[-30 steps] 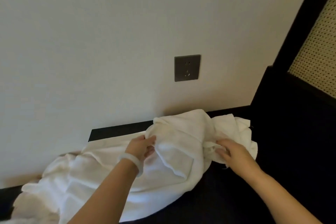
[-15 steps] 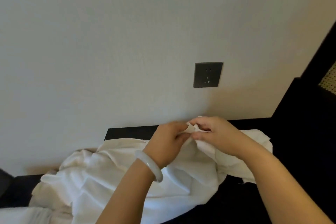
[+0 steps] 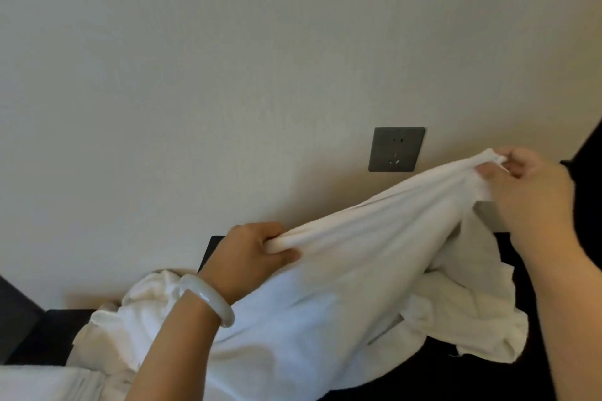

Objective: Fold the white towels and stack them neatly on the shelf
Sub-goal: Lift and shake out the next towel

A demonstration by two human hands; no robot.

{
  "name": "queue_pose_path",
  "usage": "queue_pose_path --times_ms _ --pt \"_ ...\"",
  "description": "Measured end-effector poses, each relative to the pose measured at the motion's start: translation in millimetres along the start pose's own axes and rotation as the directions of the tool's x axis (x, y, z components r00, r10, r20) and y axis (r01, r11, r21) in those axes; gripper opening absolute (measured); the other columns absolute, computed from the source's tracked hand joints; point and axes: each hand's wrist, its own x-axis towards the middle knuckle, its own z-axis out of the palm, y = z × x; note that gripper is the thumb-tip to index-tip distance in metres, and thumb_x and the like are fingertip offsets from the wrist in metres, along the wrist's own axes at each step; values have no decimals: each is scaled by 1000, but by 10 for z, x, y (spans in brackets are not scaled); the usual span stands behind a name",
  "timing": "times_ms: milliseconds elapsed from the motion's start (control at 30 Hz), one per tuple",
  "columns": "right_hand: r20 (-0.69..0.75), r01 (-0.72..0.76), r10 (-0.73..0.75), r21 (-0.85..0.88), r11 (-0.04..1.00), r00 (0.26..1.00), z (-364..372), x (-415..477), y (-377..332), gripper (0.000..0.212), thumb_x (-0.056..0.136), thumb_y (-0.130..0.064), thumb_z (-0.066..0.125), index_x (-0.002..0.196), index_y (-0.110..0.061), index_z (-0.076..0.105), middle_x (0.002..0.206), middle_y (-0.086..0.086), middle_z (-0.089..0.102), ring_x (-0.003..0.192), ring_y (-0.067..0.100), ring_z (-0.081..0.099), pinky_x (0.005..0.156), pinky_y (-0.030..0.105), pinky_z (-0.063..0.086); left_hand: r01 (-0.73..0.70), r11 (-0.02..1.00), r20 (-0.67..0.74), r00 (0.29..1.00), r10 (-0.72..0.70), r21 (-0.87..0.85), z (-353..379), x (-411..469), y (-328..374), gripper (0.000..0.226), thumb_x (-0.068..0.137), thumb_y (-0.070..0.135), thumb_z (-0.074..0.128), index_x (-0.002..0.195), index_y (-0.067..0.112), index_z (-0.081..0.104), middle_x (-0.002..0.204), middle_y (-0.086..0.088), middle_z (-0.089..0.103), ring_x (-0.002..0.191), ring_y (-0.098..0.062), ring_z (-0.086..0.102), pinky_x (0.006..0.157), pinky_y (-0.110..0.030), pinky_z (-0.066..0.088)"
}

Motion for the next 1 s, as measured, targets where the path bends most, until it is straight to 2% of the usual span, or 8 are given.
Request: queue_pose_path --times_ms 100,233,300,367,567,800,900,1000 --pt "307 122 -47 -231 965 951 159 -97 -10 39 93 -11 62 131 -20 59 120 7 62 99 23 55 74 28 40 18 996 -48 999 -14 83 89 26 11 20 87 33 65 71 23 58 65 5 60 66 -13 56 64 -33 44" --pt "790 270 -127 -51 961 600 584 -628 -70 59 91 -13 68 138 -41 46 85 -29 58 82 -10 53 73 9 42 -125 990 -25 992 127 61 374 34 299 13 85 26 60 73 21 61 64 3 60 65 -17 57 62 -35 46" --pt "841 190 -90 -15 982 533 761 -806 14 45 90 -15 68 127 -40 58 89 -28 65 92 -10 59 89 17 50 -170 984 -49 984 173 58 449 43 349 11 87 22 59 81 23 68 64 5 62 61 -14 56 58 -33 45" --pt "814 120 -44 -32 992 579 832 -861 62 23 90 -19 69 106 -34 70 95 -13 72 94 4 65 85 30 56 -189 980 -116 974 195 66 452 54 351 10 85 29 57 82 27 67 61 10 59 58 -11 54 55 -30 43" --pt "567 200 -192 50 979 801 603 -682 59 15 87 -11 69 81 -25 69 81 0 70 73 10 59 60 14 40 -122 990 0 992 122 -68 266 58 291 26 77 36 79 82 30 54 69 12 58 67 -1 53 56 -13 37" --pt "-100 52 -38 140 989 994 -290 84 -31 2 80 -37 65 78 -36 63 78 -9 63 84 29 65 70 36 54 -49 972 9 999 52 -228 -371 50 30 43 65 58 80 72 20 62 63 3 58 58 -6 49 54 -24 40" --pt "-17 41 -42 -42 998 999 -409 306 -83 16 76 -33 61 92 -31 65 84 0 66 89 28 64 65 25 55 -48 966 20 998 55 -253 -381 76 108 35 73 50 80 69 21 60 63 2 56 59 -5 49 57 -23 38" --pt "375 184 -50 -330 926 926 -52 131 -109 32 83 -10 70 115 -19 68 107 10 68 99 26 62 81 33 46 -19 989 -25 1000 15 -148 -102 138 253 34 84 34 73 65 25 46 58 11 50 54 -2 43 53 -17 35"
